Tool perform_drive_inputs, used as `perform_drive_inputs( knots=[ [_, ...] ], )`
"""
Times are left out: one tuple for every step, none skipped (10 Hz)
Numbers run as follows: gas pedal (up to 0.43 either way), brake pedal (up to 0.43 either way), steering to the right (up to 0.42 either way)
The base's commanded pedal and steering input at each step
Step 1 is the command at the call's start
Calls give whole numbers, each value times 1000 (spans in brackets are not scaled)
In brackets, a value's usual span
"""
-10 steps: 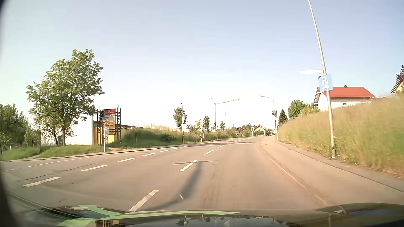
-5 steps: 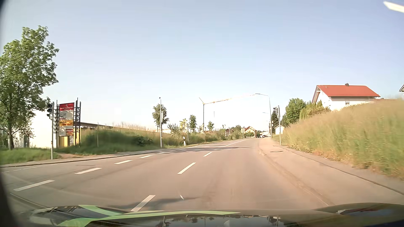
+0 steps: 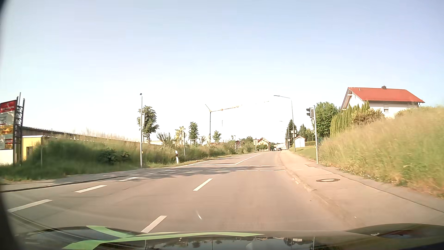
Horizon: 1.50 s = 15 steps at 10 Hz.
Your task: Follow the waypoints while adhering to traffic rules and regulations
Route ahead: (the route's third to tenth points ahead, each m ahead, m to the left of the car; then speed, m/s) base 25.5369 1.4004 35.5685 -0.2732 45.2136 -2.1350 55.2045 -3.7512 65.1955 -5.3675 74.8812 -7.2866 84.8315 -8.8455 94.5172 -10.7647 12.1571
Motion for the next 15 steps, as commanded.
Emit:
perform_drive_inputs(
  knots=[
    [59,0,32],
    [59,0,32],
    [59,0,32],
    [59,0,32],
    [59,0,32],
    [67,0,31],
    [79,0,30],
    [79,0,29],
    [87,0,26],
    [110,0,24],
    [130,0,23],
    [138,0,21],
    [150,0,12],
    [197,0,8],
    [197,0,8]
  ],
)
